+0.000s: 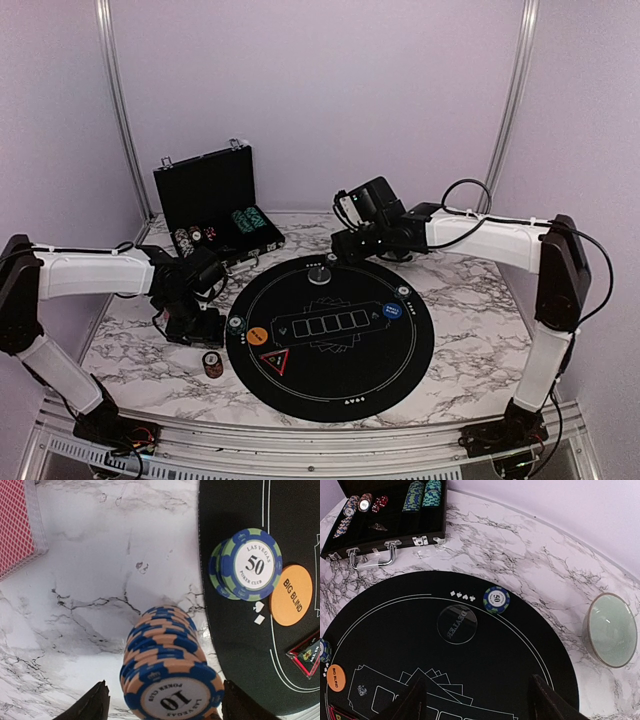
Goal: Distribute texas hold em gaming equipment
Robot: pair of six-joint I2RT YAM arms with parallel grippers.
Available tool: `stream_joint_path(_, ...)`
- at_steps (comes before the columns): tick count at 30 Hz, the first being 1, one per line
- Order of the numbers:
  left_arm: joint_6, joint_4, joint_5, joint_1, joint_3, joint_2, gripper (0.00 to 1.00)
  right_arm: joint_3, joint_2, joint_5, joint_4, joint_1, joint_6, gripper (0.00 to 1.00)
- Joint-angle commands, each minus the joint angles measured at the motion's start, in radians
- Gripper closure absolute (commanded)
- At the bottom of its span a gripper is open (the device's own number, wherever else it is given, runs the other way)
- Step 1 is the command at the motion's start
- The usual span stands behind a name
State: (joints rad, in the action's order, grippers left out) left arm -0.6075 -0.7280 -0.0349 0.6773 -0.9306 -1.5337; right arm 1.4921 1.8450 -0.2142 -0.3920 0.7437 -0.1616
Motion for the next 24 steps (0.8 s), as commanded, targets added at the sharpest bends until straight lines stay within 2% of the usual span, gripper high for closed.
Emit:
stream_joint_path(1, -0.006, -0.027, 0.002, 0.005, -0.038, -0.028, 0.23, -0.011, -0.049, 0.01, 0.036, -0.013, 0.009, 0.34)
stream_joint_path(24, 0.011, -0.061, -0.029, 0.004, -0.105, -0.078, 0.38, -0.037, -0.058, 0.032, 0.05, -0.035, 0.011, 0.34)
